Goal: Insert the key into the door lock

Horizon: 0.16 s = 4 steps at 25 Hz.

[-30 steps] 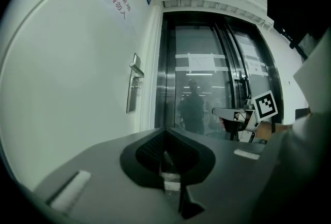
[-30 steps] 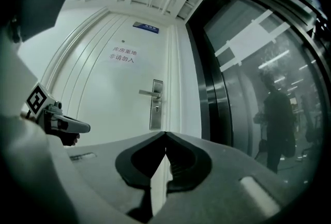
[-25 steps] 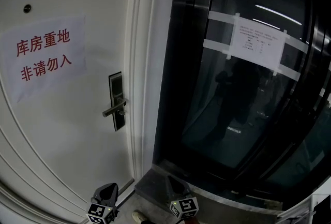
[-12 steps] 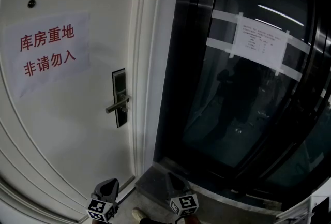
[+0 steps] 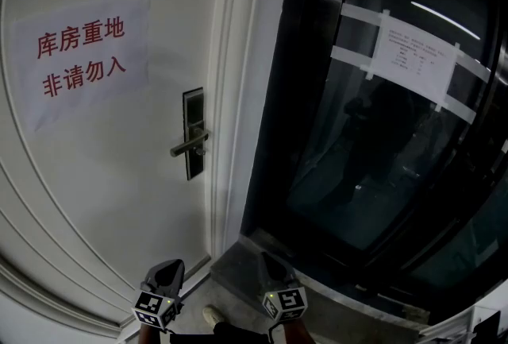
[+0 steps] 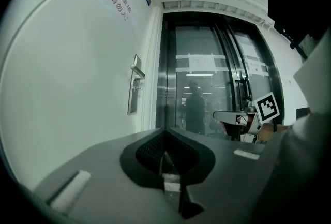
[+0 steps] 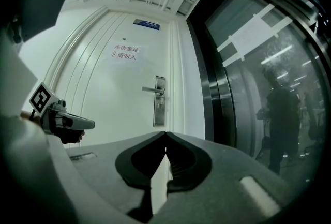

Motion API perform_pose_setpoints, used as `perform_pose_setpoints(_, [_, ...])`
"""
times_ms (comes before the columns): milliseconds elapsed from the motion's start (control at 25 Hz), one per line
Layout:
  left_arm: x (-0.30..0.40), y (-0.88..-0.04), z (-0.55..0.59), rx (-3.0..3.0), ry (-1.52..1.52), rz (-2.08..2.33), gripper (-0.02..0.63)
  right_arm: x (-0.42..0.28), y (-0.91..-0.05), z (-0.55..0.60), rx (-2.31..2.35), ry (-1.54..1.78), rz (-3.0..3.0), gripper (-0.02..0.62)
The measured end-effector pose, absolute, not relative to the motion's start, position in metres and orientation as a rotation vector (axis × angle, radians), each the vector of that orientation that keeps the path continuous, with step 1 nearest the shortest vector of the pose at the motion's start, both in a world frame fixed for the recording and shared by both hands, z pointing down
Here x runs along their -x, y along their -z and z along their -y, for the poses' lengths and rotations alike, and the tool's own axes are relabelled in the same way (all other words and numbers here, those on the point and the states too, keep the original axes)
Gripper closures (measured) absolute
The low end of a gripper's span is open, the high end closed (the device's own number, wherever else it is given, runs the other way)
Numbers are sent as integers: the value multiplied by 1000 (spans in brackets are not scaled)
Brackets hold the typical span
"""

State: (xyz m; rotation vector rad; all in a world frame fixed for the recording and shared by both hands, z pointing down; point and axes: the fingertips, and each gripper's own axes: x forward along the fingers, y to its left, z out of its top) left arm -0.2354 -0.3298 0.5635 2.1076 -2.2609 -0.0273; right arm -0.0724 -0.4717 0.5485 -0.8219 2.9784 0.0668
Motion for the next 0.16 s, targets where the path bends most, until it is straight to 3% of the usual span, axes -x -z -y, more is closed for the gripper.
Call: perform_pose_setpoints(160, [237,-561,335,-2117,20,2266,604,74,-546,477,825,-76,-2970,594])
